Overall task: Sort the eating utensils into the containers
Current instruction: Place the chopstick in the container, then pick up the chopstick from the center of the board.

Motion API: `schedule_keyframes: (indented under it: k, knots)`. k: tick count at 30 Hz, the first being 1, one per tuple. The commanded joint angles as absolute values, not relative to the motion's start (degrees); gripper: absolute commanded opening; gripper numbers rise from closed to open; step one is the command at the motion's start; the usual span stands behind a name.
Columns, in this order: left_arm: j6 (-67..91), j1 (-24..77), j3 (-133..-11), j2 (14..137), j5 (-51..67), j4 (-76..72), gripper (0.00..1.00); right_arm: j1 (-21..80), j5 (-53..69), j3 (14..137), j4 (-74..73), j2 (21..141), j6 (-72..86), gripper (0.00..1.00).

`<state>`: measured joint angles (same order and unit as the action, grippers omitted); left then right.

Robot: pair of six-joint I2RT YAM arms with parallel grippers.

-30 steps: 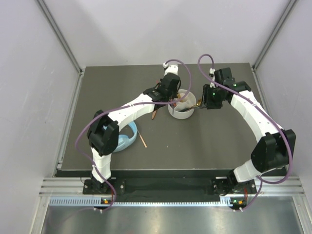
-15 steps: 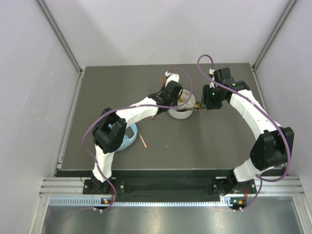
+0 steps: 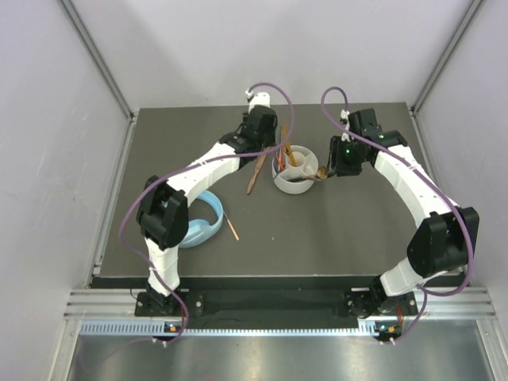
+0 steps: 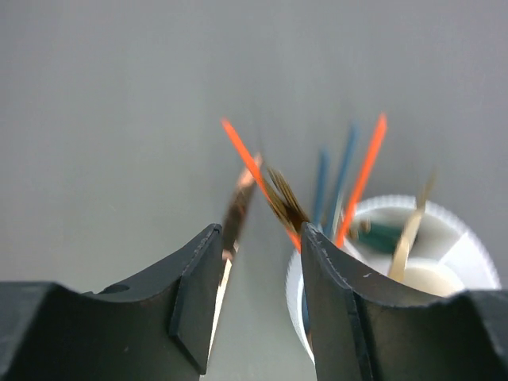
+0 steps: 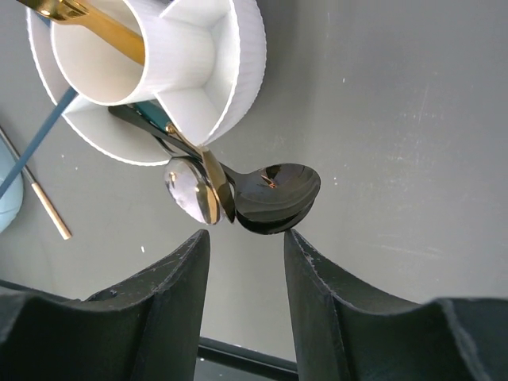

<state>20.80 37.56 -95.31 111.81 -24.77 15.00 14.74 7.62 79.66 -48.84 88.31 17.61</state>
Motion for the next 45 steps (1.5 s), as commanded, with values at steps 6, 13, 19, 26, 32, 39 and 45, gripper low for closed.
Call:
schedule_keyframes:
  k: [6, 13, 19, 26, 32, 39, 45]
  knots:
    - [25.2, 34.3, -105.0, 106.8, -27.4, 36.7, 0.48, 13.6, 5.9, 91.1, -48.6, 86.5, 16.9, 0.45]
    - [28.8, 34.7, -87.7, 96.9, -11.0, 42.1, 0.44, 11.9, 3.8, 96.2, -48.9, 85.7, 17.5, 0.47]
    - [32.0, 35.2, -83.7, 95.5, -7.0, 51.9, 0.47, 11.3, 3.7, 94.7, -48.9, 86.0, 17.6, 0.47]
    - [32.7, 34.9, -76.3, 94.9, -8.8, 55.0, 0.49, 11.3, 4.0, 94.3, -48.8, 86.5, 17.8, 0.47]
    - [35.6, 35.0, -69.7, 93.0, -7.4, 52.0, 0.50, 11.2, 6.5, 93.5, -48.9, 87.6, 18.4, 0.47]
    - [37.2, 35.3, -67.2, 94.3, -6.7, 49.3, 0.50, 11.3, 8.9, 93.7, -48.7, 88.9, 19.2, 0.47]
    - [37.7, 36.3, -66.2, 97.0, -4.8, 45.6, 0.50, 11.3, 8.3, 93.3, -49.0, 87.8, 19.0, 0.47]
